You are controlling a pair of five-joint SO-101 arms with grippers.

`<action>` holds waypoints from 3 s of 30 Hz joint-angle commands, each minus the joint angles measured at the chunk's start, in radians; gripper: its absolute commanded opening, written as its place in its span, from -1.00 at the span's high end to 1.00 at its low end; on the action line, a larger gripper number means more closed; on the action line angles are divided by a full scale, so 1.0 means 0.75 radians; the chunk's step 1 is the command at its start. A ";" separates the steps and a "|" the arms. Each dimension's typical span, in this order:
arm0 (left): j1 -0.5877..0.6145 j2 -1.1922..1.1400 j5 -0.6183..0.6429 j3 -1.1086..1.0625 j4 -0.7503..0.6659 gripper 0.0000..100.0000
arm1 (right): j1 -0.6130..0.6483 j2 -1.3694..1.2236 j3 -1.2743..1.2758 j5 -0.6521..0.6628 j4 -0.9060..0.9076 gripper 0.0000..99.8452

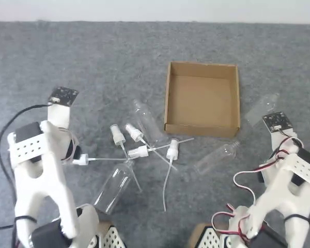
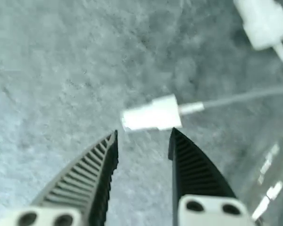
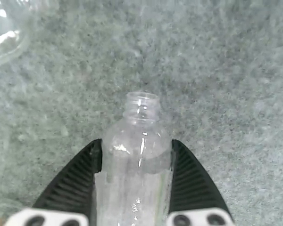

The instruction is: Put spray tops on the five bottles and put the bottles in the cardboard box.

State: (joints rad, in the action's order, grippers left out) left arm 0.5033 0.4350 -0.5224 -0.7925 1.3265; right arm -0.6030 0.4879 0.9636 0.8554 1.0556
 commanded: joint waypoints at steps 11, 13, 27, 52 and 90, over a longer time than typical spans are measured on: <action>-0.029 0.055 0.014 -0.287 -0.272 0.67 | 0.005 0.064 -0.008 0.018 -0.026 0.99; -0.037 0.055 0.027 -0.326 -0.378 0.67 | 0.005 0.064 -0.008 0.020 -0.026 0.99; -0.035 0.070 0.086 -0.122 -0.507 0.67 | 0.003 0.062 -0.008 0.023 -0.026 0.99; 0.123 0.344 0.524 0.075 0.121 0.42 | 0.011 0.050 -0.006 0.012 -0.015 0.98; -0.198 -0.301 0.927 0.105 -0.446 0.73 | 0.005 0.052 0.080 0.012 -0.081 0.99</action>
State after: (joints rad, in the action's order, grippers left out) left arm 0.3621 0.1926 0.1312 -0.7956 0.9321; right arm -0.6030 0.5125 1.0234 0.8569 1.0111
